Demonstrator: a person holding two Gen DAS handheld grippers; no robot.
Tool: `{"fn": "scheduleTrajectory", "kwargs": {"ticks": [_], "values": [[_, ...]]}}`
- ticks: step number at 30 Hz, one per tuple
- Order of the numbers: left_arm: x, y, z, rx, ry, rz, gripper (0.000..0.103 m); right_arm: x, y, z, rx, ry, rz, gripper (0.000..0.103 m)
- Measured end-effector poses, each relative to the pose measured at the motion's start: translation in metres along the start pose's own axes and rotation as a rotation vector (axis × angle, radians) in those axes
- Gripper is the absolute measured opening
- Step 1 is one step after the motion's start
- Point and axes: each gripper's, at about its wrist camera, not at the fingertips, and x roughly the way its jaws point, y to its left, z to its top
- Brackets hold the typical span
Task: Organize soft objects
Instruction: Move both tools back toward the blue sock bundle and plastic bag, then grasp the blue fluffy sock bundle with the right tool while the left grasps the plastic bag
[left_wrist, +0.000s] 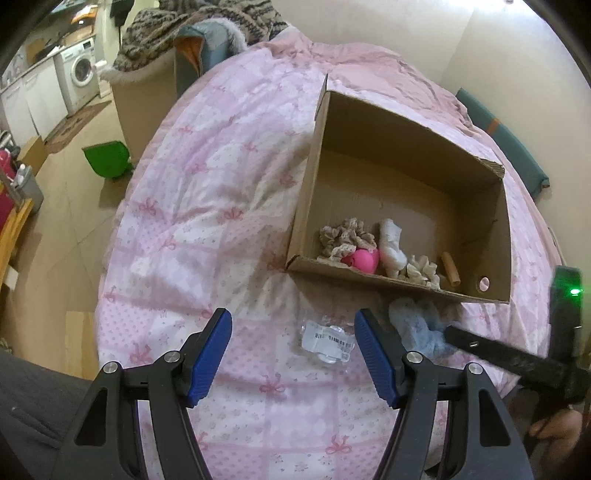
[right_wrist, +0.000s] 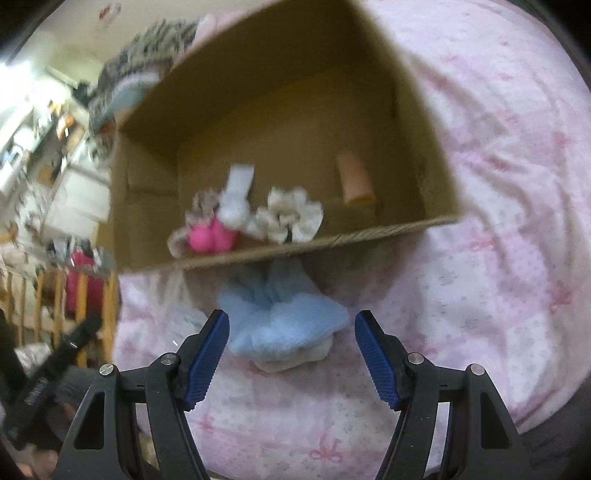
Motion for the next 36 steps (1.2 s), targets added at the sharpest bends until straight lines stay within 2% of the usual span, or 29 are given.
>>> {"fn": "scheduleTrajectory", "kwargs": {"ticks": [3, 9, 15, 16, 18, 21, 24, 29, 36], "values": [[0.004, 0.006, 0.001, -0.028, 0.017, -0.009, 0.066, 0.020, 0.007, 0.001, -0.037, 0.039, -0.052, 0.074], [0.009, 0.011, 0.002, -0.050, 0.028, -0.014, 0.066, 0.045, 0.018, 0.000, -0.088, 0.095, -0.061, 0.074], [0.015, 0.010, 0.001, -0.056, 0.047, -0.020, 0.066, 0.059, 0.039, -0.009, -0.197, 0.121, -0.085, 0.074], [0.016, 0.009, 0.001, -0.052, 0.048, -0.017, 0.066, 0.063, 0.043, -0.010, -0.209, 0.128, -0.087, 0.072], [0.017, 0.008, 0.001, -0.047, 0.049, -0.015, 0.066, 0.067, 0.049, -0.013, -0.239, 0.138, -0.094, 0.058], [0.019, 0.006, 0.000, -0.042, 0.052, -0.008, 0.066, 0.071, 0.057, -0.016, -0.278, 0.140, -0.095, 0.044], [0.021, 0.006, 0.000, -0.040, 0.053, 0.000, 0.066, 0.070, 0.063, -0.018, -0.296, 0.135, -0.086, 0.035], [0.028, 0.008, -0.001, -0.052, 0.067, 0.014, 0.066, 0.061, 0.074, -0.023, -0.311, 0.115, -0.080, 0.031], [0.044, 0.006, -0.006, -0.042, 0.109, 0.038, 0.066, 0.023, 0.060, -0.030, -0.236, 0.084, -0.027, 0.031]]}}
